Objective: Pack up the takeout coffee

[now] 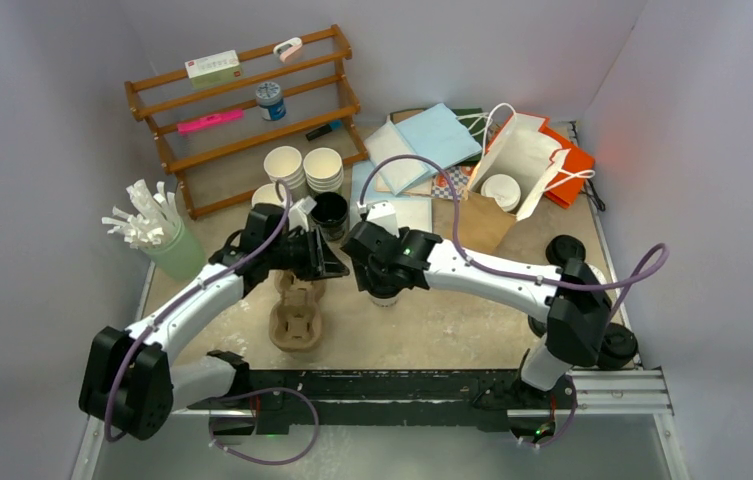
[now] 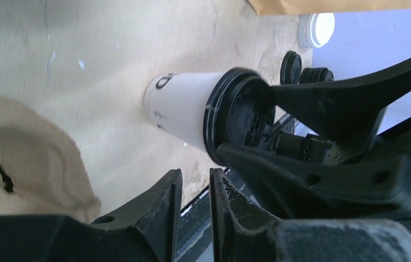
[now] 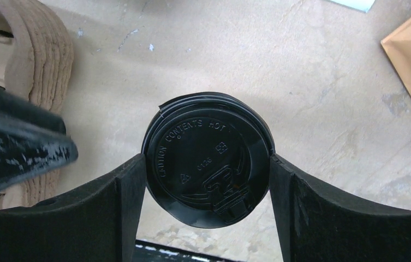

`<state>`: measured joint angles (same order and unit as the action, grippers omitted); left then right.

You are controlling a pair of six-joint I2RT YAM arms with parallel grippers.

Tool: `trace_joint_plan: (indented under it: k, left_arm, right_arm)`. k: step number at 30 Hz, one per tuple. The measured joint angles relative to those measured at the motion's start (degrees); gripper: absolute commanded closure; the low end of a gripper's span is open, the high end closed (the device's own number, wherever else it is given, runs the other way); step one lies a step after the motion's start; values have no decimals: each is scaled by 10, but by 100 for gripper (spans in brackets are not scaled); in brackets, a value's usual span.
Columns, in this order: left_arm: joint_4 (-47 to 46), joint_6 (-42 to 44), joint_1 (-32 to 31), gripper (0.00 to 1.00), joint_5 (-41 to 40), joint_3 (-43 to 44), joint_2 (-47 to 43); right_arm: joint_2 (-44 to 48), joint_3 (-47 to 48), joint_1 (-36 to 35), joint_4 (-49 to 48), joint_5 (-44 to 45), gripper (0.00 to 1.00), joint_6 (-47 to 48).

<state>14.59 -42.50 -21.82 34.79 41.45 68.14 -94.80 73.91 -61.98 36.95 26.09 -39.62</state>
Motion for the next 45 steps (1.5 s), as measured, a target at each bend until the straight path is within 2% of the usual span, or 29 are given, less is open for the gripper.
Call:
trace_joint_plan:
  k: [7, 16, 20, 27, 30, 38, 45]
  left_arm:
    - [-21, -49, -12, 74, 3, -64, -29]
    - [-71, -137, -91, 74, -40, -130, -112]
    - [-101, -174, -104, 68, -59, -155, -117]
    - [-197, -226, -116, 67, -74, -188, -104]
    - [-231, -231, -117, 70, -76, -188, -82]
    - [-275, -230, -117, 74, -70, -187, -17]
    - [-300, -232, -117, 67, -66, -187, 8]
  right_arm:
    - [-66, 101, 0, 115, 1, 30, -79]
    - [-71, 118, 19, 161, -17, 33, -185]
    - [-67, 119, 35, 164, -40, 34, -198]
    - [-72, 132, 39, 177, -48, 34, -202]
    - [-72, 132, 39, 177, -48, 34, -203]
    - [-72, 132, 39, 177, -49, 34, -205]
    - [-72, 132, 40, 177, -49, 35, -205]
